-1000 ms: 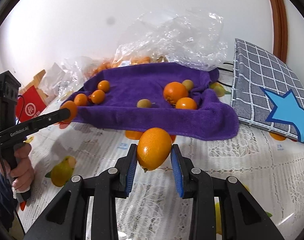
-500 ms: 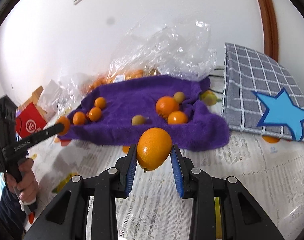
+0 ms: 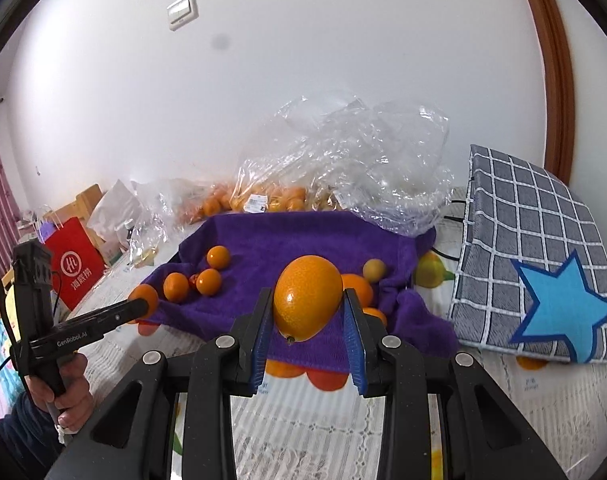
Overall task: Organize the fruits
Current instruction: 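Carry both fruits over the purple towel and open both tools to drop them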
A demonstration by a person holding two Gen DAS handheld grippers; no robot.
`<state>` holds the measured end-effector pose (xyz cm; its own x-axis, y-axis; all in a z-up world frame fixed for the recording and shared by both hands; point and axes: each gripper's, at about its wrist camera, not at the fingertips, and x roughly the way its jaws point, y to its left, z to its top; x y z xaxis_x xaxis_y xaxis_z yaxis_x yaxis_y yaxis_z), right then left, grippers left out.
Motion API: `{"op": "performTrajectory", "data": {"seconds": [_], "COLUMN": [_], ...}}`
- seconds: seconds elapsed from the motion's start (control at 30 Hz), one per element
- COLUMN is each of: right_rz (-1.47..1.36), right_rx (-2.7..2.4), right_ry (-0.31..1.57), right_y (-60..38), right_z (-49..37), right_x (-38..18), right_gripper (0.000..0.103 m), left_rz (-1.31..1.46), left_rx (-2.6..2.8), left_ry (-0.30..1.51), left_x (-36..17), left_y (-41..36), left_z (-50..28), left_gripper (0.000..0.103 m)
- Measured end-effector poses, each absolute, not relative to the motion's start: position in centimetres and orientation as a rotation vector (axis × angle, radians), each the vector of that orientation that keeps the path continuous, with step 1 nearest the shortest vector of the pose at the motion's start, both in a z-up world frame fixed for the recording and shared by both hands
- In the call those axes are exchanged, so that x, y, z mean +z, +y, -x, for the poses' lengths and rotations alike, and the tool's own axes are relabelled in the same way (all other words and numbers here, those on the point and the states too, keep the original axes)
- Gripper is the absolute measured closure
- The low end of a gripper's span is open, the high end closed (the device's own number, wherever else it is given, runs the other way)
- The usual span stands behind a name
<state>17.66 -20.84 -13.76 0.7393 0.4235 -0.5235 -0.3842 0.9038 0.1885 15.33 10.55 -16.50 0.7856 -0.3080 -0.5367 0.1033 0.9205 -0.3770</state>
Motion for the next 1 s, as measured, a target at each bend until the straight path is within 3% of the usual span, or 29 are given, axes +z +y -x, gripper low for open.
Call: {"op": "performTrajectory", "data": {"seconds": [0.5,1.0], "right_rz": [-0.022,-0.017], "right_rx": [0.436,0.419], "right_ry": [0.648,0.724], "right_y": [-19.2,-18.2], "right_z": [-23.9,-30.3], "right_x": [-14.1,-15.7], "right_gripper": [0.070,0.069], "left_rz": [0.309,0.333], "left_rx": [-0.225,-0.188], "left_ry": [0.608,0.699], "left_x": [-11.6,-11.0], "left_y": [9.4,8.6], "left_z": [-19.5,-26.8], "left_gripper": [0.063,0.063]}}
